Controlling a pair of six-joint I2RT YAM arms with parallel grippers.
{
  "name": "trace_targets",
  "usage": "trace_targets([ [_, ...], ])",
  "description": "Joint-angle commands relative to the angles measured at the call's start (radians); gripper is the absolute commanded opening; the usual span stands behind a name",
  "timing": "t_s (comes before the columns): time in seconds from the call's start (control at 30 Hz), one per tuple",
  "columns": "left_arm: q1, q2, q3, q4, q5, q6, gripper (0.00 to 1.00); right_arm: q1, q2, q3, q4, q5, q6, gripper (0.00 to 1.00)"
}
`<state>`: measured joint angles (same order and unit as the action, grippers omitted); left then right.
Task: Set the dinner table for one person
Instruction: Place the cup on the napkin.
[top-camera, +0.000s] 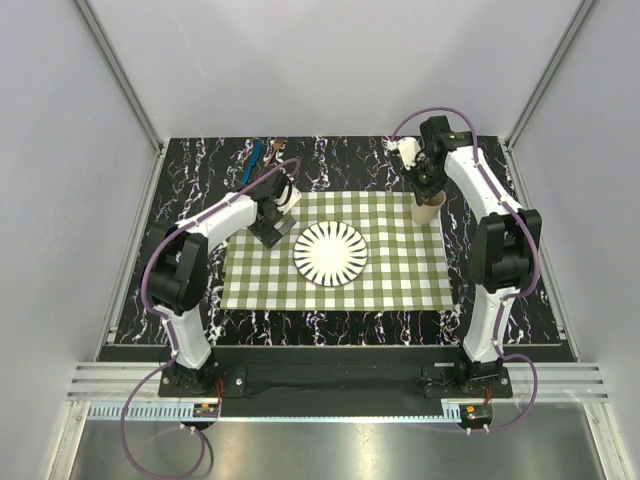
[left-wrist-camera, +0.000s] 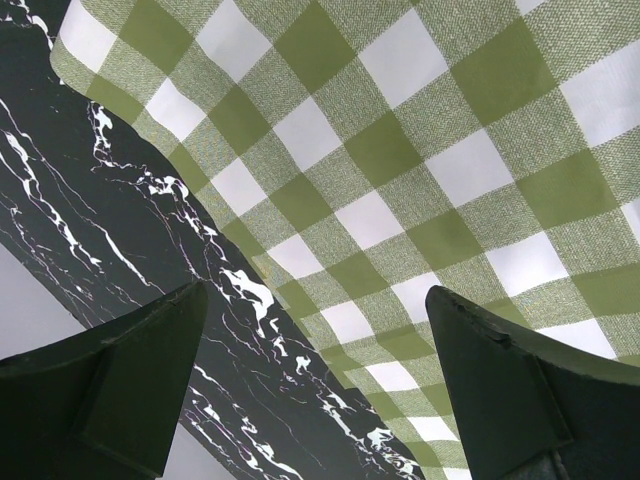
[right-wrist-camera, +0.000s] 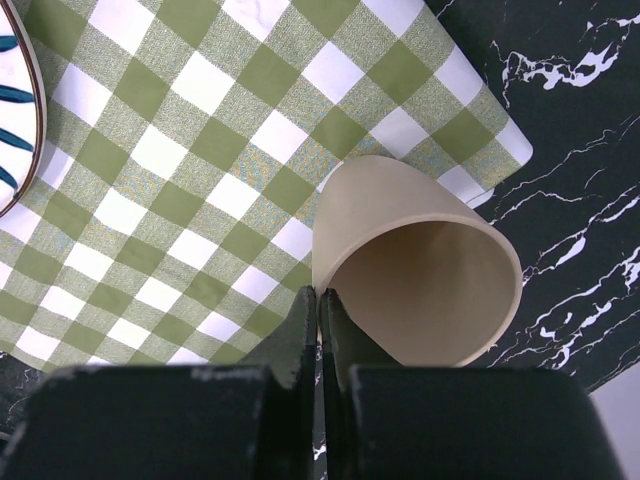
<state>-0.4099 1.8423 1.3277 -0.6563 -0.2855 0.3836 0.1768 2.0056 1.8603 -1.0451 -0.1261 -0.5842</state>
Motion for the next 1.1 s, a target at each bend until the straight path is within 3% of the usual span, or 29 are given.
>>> trace_targets([
  [0.0,0.005,0.006,0.042,0.020,-0.011,-0.014,0.99,0.001,-0.005,-0.001,0.011,-0.029,0.021,0.00],
  [0.9,0.005,0.005,0.044,0.020,-0.015,-0.011,0.99,0.007,0.033,-0.059,0.097,0.036,0.007,0.00],
  [1.07,0.005,0.005,0.045,0.020,-0.014,-0.011,0.99,0.009,0.028,-0.067,0.097,0.037,-0.005,0.20],
])
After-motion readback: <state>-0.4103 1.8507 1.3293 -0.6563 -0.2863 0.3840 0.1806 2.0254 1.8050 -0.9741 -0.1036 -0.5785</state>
